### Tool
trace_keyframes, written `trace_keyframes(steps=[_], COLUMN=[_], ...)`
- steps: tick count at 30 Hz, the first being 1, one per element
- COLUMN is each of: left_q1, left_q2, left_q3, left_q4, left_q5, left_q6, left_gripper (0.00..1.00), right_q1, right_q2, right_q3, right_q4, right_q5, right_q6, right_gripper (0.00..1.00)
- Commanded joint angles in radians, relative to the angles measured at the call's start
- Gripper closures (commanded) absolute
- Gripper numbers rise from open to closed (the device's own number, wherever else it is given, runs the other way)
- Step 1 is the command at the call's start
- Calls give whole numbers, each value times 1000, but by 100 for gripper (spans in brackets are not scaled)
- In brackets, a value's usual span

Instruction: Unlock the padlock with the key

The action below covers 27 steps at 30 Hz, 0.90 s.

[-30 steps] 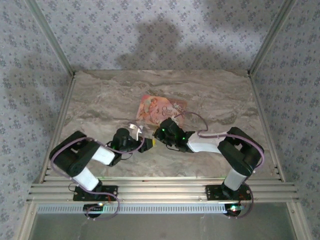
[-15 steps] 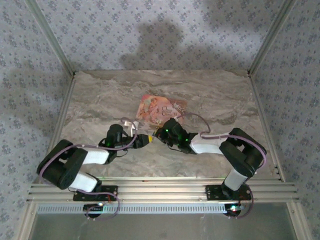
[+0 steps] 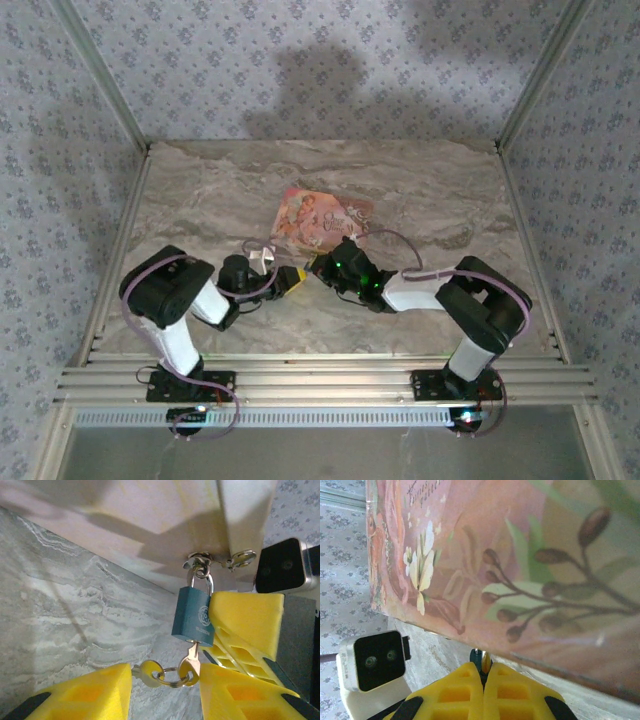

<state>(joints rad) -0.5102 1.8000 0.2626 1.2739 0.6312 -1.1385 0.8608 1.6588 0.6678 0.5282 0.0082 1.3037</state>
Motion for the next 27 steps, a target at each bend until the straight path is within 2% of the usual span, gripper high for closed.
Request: trace_keyframes(steps=[1, 7, 20, 23, 27], left_q1=[7, 7, 7, 6, 6], left_q2=[25, 13, 8, -3, -28], left_q3=[-4, 6, 25, 24, 27], left_q4=[134, 133, 135, 134, 134], left_q5=[-13, -12, 16, 19, 22], left_q6=[-57, -60, -52, -53, -64], left_gripper=[61, 66, 84, 85, 75], right_q1=[-6, -5, 4, 10, 17], right_q2=[29, 42, 62, 67, 76], right_q3=[-16, -13, -11, -15, -23], right_q4=[17, 21, 38, 37, 48], right_q5=[-26, -30, -35, -36, -38], right_q6=[75, 82, 96, 99, 108], right_gripper=[100, 100, 100, 100, 100])
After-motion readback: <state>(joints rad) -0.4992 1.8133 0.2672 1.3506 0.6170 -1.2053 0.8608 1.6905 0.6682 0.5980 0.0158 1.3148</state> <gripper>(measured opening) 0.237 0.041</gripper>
